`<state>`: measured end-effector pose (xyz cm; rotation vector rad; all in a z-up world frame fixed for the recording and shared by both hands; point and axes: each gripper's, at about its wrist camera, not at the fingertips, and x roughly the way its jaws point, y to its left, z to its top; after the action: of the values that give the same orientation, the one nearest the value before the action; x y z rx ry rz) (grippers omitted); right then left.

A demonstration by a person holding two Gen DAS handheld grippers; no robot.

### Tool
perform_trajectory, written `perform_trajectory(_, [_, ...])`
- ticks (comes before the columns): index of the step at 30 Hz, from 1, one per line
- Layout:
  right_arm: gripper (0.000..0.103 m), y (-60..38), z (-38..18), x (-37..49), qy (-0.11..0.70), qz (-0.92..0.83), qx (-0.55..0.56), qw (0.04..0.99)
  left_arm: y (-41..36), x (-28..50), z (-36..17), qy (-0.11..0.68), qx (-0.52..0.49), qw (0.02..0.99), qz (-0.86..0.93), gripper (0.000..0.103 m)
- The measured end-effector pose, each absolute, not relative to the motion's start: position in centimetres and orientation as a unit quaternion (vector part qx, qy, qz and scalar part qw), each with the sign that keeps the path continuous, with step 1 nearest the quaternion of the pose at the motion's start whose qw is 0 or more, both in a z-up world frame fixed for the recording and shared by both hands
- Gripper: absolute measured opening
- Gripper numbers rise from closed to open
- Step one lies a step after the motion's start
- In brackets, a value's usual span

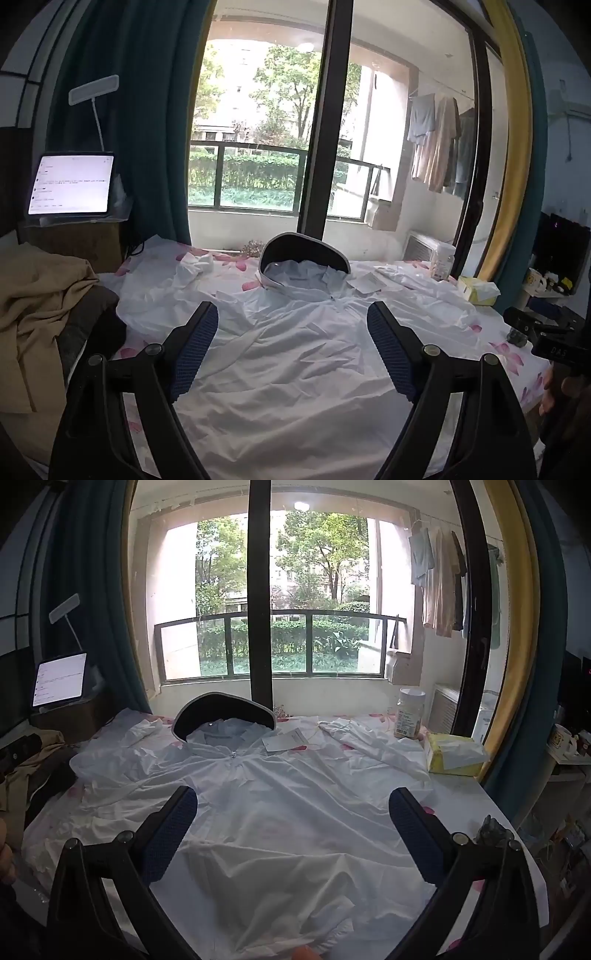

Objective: Fold large clothes

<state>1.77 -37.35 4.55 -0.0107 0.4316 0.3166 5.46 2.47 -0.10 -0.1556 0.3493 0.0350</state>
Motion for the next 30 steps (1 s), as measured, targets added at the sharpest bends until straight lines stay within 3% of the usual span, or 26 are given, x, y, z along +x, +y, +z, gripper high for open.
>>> perform_trajectory(30, [0.102, -37.3, 4.6, 1.9, 0.211, 0.156, -0.006, 0.965, 0.9, 5.1, 0.7, 0.142, -0.075, 0.987, -0.018, 0.085])
